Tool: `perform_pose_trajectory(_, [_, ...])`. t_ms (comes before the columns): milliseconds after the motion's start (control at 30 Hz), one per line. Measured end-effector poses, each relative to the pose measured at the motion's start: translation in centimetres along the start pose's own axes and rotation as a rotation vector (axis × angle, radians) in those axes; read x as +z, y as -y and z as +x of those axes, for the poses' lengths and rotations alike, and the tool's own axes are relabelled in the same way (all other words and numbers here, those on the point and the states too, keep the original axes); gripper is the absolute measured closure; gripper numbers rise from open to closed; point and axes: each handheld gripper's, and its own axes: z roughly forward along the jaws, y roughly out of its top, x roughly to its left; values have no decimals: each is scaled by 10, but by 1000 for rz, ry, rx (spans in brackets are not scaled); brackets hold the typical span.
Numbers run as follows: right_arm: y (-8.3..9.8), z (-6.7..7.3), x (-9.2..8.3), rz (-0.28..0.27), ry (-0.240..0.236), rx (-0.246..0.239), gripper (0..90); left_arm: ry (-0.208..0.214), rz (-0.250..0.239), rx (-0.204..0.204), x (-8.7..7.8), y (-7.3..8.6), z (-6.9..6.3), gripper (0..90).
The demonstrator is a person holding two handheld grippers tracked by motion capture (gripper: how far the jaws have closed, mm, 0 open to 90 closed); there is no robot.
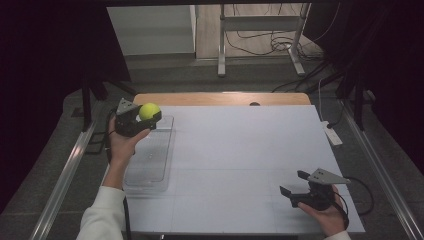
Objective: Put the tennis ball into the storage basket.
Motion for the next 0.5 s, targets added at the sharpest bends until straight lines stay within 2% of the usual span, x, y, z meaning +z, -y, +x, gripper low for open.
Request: perform_pose_trajectory(500, [0,0,0,-1,0,0,99,-37,20,-27,2,-1,13,257])
